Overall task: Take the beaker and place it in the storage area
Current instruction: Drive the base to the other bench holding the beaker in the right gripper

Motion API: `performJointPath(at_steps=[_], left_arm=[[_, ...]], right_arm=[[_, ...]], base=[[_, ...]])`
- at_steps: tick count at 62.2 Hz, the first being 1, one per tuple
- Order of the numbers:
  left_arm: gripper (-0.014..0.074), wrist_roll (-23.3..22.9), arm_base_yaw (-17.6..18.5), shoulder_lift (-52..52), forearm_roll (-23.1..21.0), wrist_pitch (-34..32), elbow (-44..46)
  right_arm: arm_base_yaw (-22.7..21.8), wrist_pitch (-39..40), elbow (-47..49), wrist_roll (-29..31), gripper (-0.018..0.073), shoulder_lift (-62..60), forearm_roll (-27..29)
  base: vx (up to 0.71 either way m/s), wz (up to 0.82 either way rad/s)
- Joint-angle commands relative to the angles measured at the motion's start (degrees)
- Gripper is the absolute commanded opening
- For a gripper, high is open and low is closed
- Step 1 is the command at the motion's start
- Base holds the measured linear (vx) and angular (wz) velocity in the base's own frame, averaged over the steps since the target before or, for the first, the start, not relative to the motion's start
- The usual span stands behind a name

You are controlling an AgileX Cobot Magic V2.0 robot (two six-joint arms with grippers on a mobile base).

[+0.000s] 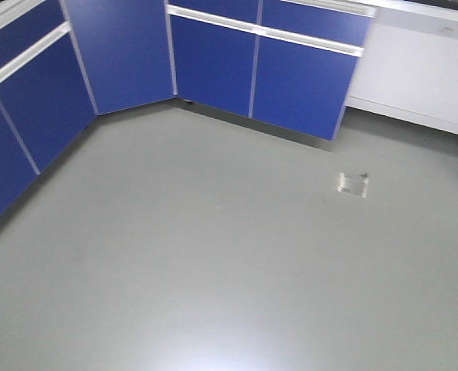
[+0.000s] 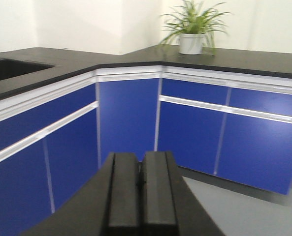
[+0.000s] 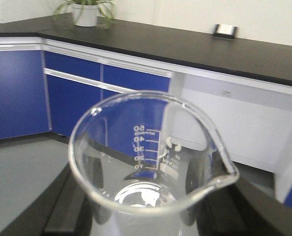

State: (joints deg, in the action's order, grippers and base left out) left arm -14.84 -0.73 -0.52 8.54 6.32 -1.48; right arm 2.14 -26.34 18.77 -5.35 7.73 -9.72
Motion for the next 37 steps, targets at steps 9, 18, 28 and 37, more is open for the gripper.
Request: performJointPath(at_steps=[9, 18, 28, 37], left_arm=[[-0.0008, -0.33, 0.37, -1.09, -0.32, -4.85, -1.25], [-0.0008, -0.33, 0.37, -1.09, -0.32, -4.85, -1.25], [-0.0008, -0.33, 0.37, -1.09, -0.32, -4.85, -1.25], [-0.0008, -0.33, 0.37, -1.09, -0.32, -4.85, -1.25]], right_arm=[[-0.18, 4.71, 1.56, 0.01, -0.0003, 0.62, -0.6], [-0.18, 4.71, 1.56, 0.01, -0.0003, 0.62, -0.6], [-0.18, 4.71, 1.56, 0.01, -0.0003, 0.62, -0.6], [-0.18, 4.71, 1.56, 0.01, -0.0003, 0.62, -0.6]], base=[[-0.09, -0.45], [-0.04, -0.33], [0.02, -0.22], [0.08, -0.3]])
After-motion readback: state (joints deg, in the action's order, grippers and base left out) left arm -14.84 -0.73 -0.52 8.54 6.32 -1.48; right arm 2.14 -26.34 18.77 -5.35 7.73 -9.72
